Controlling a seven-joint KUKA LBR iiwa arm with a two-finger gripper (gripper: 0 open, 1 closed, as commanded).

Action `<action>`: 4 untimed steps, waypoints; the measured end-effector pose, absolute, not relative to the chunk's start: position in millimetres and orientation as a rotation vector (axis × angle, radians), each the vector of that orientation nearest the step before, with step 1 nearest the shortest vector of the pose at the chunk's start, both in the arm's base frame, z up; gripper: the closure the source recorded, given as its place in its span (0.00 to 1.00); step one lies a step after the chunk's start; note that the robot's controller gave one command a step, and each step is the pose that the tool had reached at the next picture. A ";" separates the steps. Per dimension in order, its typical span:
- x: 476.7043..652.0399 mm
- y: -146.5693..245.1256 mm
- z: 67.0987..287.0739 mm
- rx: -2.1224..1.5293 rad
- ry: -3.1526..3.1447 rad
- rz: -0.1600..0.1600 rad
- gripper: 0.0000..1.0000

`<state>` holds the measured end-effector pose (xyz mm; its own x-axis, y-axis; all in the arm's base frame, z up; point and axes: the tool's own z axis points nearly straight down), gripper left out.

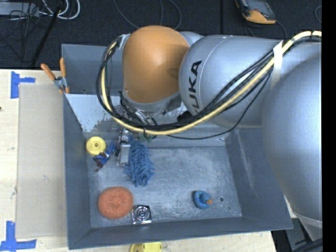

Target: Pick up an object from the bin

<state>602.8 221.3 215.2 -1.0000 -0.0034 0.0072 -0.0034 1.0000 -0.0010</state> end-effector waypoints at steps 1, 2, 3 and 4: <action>604.2 219.9 220.6 -0.001 -3.142 0.000 0.00; 607.0 202.4 176.6 0.196 -3.138 -0.001 0.00; 608.1 180.9 111.8 0.734 -3.057 -0.001 0.00; 615.4 149.1 79.5 0.842 -3.026 -0.002 0.00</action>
Offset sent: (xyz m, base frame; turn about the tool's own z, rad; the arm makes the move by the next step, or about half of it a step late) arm 0.0101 -0.0639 -0.1452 -0.4012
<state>615.4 149.1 79.5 -0.8564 -0.5164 0.0003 -0.5164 0.8564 0.0016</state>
